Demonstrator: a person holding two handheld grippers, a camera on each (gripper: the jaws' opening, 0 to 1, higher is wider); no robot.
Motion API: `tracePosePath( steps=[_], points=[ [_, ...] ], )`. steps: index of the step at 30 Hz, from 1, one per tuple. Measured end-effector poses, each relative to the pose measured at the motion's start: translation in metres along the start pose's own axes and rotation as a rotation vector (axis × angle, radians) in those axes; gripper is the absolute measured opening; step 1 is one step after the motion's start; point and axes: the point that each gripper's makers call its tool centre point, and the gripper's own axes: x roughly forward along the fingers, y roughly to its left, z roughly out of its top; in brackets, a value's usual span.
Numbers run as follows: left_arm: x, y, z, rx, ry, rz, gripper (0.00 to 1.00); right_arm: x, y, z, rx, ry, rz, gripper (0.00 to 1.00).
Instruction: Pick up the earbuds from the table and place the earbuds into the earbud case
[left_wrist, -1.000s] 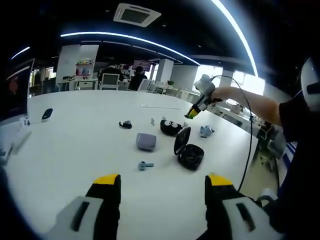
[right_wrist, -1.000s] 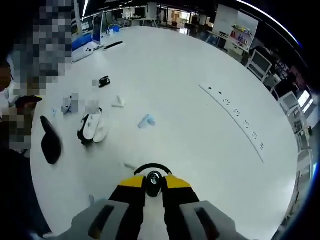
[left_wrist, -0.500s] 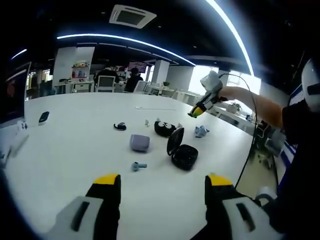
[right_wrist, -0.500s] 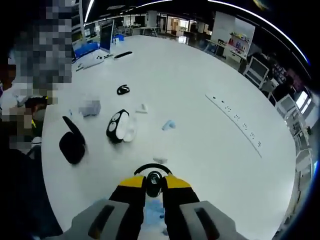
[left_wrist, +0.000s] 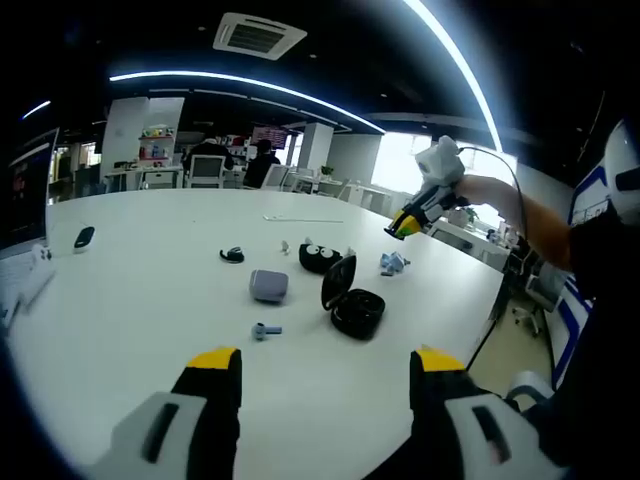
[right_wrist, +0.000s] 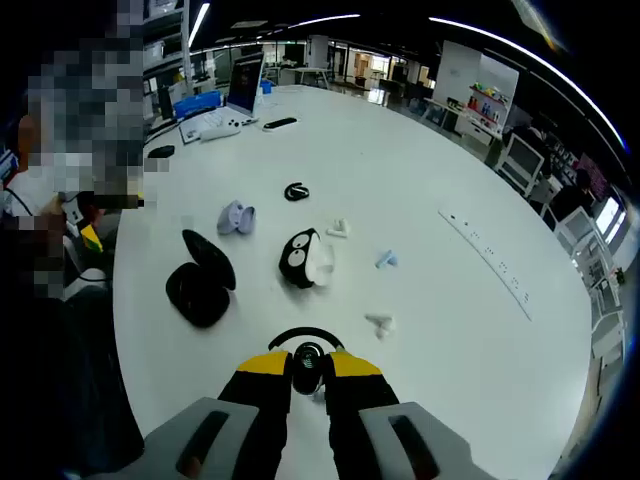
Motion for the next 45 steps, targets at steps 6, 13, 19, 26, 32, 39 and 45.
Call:
tracePosePath(
  steps=[6, 13, 19, 26, 32, 39, 45],
  points=[
    [0.0, -0.005, 0.001, 0.006, -0.003, -0.009, 0.69, -0.004, 0.019, -0.002, -0.019, -0.012, 0.01, 0.13],
    [0.0, -0.009, 0.0, 0.01, -0.003, -0.018, 0.69, -0.005, 0.034, -0.003, -0.038, -0.024, 0.016, 0.13],
    [-0.004, -0.007, 0.0, 0.013, -0.005, -0.016, 0.69, -0.002, 0.05, -0.001, -0.047, -0.037, 0.036, 0.13],
    [-0.01, -0.005, -0.002, 0.015, -0.007, -0.008, 0.69, 0.014, 0.07, 0.006, -0.06, -0.04, 0.074, 0.13],
    [-0.016, -0.004, -0.004, 0.01, -0.013, -0.004, 0.69, 0.037, 0.087, 0.016, -0.088, -0.027, 0.105, 0.13],
    [-0.025, 0.004, -0.009, -0.002, -0.019, 0.013, 0.69, 0.062, 0.099, 0.022, -0.104, -0.002, 0.13, 0.13],
    [-0.032, 0.01, -0.011, -0.012, -0.027, 0.028, 0.69, 0.077, 0.105, 0.022, -0.102, 0.018, 0.127, 0.13]
  ],
)
